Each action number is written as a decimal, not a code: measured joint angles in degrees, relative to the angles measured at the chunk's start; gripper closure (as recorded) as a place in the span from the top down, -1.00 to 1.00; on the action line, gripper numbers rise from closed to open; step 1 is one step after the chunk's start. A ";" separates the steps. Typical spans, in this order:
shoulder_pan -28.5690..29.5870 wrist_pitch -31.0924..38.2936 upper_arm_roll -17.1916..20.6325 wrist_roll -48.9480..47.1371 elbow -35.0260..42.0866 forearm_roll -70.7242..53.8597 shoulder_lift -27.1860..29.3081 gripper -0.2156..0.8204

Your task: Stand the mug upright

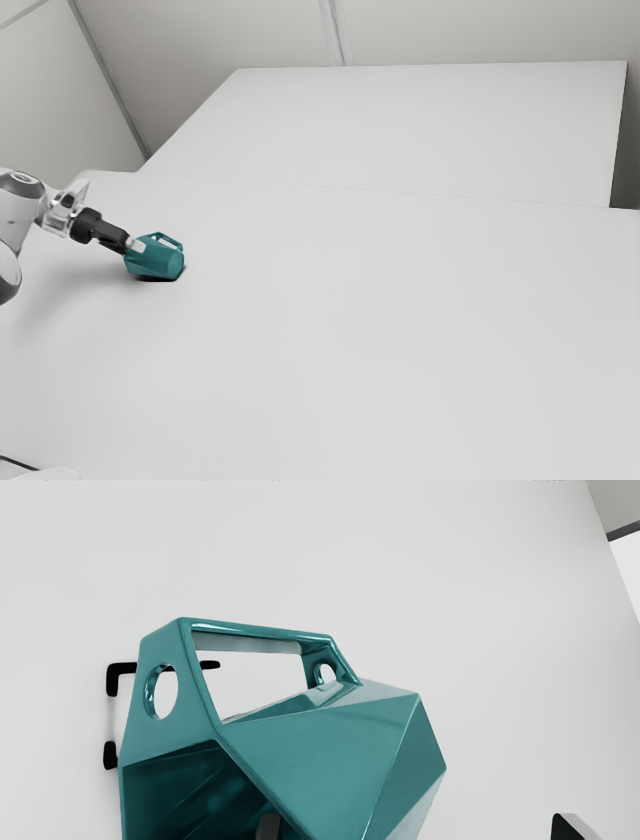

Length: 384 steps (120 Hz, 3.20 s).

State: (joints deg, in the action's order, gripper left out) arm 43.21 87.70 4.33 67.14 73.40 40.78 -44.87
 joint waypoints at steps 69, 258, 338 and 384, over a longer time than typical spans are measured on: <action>0.74 -1.45 0.26 0.27 0.45 2.54 -0.83 -0.60; -24.85 41.70 15.81 -25.31 55.48 -33.64 46.99 -0.90; -22.21 49.21 19.24 -39.34 60.38 -34.53 46.60 -0.90; -22.47 50.45 19.29 -42.68 60.83 -34.60 45.42 -0.89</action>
State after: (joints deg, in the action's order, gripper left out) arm 20.74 138.16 23.62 24.47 134.23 6.18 0.55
